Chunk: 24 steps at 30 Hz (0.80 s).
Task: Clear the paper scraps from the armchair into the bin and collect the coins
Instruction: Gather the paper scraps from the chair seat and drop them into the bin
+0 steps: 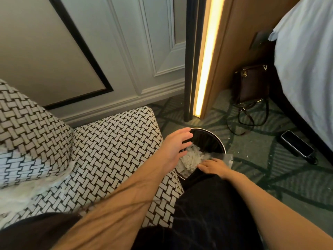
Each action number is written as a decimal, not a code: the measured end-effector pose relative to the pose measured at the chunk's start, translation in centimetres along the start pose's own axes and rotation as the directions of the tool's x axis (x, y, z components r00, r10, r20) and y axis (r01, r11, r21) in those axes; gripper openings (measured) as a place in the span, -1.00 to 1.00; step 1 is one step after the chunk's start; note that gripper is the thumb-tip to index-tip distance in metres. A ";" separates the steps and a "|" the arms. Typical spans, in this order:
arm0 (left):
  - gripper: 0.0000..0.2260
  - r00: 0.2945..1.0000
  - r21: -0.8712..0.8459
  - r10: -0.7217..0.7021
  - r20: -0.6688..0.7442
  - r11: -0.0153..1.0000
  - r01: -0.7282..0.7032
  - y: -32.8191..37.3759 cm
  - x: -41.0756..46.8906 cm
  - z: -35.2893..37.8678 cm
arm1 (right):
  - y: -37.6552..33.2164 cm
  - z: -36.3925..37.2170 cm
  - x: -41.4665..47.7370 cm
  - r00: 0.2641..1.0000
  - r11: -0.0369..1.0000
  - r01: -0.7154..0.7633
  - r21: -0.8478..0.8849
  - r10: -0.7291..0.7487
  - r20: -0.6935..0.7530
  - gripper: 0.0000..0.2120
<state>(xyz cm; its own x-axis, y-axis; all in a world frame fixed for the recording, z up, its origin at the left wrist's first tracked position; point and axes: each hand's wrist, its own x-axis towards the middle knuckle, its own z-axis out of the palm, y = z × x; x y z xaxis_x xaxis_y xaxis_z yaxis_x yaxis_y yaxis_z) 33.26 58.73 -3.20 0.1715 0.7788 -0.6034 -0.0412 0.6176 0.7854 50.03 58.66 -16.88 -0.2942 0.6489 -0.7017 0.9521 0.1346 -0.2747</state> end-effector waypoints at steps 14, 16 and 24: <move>-0.73 0.998 -0.067 0.019 -0.058 0.998 -0.023 1.3 -2.2 -1.0 | -2.2 -5.7 -4.6 0.985 0.303 -0.009 0.953 0.165 -0.043 -0.51; -0.72 0.997 -0.075 0.039 -0.065 0.996 -0.044 1.8 -3.2 -1.4 | -2.7 -6.9 -5.6 0.981 0.372 0.018 0.928 0.173 -0.088 -0.46; -0.74 0.984 -0.130 0.134 -0.120 0.980 -0.149 3.6 -9.8 -4.8 | -9.0 -11.5 -10.6 0.966 0.604 0.099 0.791 0.133 -0.223 -0.48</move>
<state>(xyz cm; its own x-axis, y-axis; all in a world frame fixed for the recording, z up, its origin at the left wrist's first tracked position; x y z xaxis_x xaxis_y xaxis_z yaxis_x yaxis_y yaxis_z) 26.73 53.89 4.88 0.0450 0.8620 -0.5049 -0.1937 0.5033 0.8421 45.54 59.21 0.61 -0.1385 0.8112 -0.5681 0.4797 -0.4469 -0.7551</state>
